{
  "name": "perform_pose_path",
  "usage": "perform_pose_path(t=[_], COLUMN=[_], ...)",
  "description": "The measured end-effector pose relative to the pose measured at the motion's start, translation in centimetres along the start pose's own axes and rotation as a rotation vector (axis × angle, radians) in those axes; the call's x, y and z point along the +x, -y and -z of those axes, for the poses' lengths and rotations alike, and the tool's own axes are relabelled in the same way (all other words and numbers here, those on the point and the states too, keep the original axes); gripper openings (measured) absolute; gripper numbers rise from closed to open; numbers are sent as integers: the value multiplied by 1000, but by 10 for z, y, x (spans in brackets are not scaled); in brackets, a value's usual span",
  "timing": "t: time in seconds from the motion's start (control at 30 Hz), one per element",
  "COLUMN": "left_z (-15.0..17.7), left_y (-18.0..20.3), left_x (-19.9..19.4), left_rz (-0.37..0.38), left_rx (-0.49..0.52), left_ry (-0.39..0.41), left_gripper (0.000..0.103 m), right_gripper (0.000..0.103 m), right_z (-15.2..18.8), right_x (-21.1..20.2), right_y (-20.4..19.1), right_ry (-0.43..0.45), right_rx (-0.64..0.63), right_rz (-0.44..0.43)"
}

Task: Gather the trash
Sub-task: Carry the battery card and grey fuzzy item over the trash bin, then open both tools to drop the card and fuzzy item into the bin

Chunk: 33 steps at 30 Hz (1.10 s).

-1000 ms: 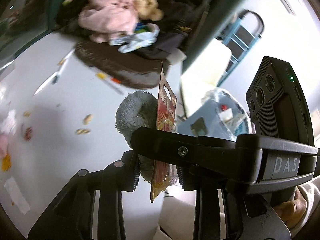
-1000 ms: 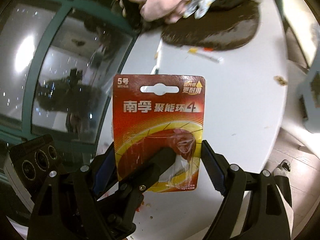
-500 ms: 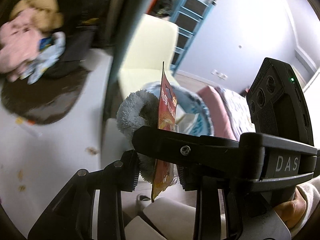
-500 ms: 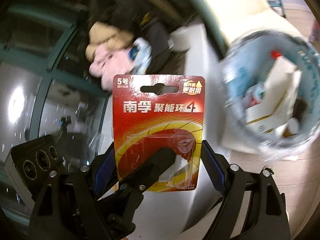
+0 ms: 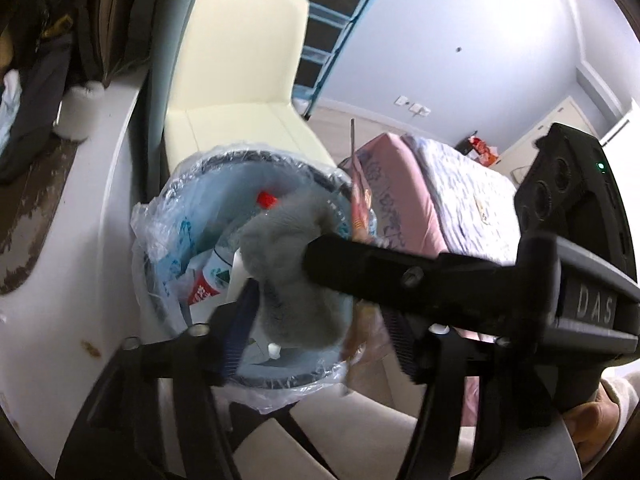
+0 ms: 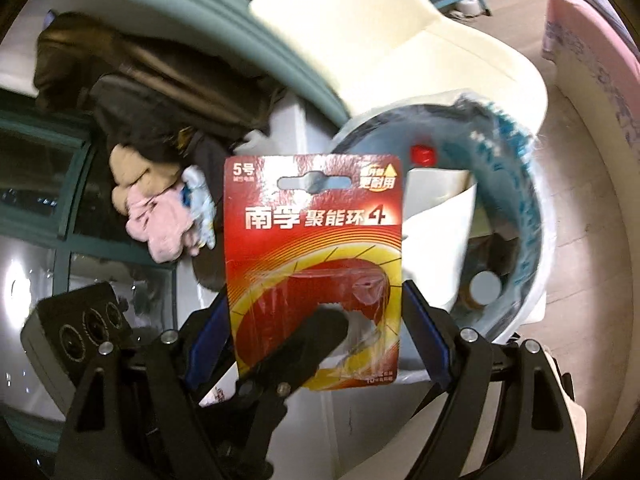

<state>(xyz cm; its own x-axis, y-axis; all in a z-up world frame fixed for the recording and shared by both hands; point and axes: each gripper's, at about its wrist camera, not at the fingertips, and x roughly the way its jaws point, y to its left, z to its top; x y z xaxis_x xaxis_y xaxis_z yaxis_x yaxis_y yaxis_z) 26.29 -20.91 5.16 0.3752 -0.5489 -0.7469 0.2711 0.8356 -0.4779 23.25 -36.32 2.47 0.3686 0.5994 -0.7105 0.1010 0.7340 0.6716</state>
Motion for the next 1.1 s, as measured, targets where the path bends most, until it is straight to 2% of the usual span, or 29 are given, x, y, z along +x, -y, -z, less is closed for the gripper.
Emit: perform_pose_path(t=[0.1,0.23,0.43,0.63,0.8,1.1], left_z=[-3,-7,-7,0,-1,-7], left_y=[-7,-22,-34,-33,-32,-12], left_x=[2,2,-4,-14,-23,-16], left_rz=[-17,-47,-62,-73,5,-58], left_rx=[-16,-70,-119,-119,-178,-145], left_ry=[8,7,16,27,40,46], left_gripper=[69,70,72,72,72,73], right_gripper=[78,78,78,78,78,78], right_z=[-6,-10,-10,-8,-8,-16], right_x=[0,3,1,-7,-22,-25], right_y=[8,14,16,15,11,19], right_ry=[1,1,25,75,138,121], right_rx=[39,64,75,81,67,45], right_rz=[28,81,94,75,58,46])
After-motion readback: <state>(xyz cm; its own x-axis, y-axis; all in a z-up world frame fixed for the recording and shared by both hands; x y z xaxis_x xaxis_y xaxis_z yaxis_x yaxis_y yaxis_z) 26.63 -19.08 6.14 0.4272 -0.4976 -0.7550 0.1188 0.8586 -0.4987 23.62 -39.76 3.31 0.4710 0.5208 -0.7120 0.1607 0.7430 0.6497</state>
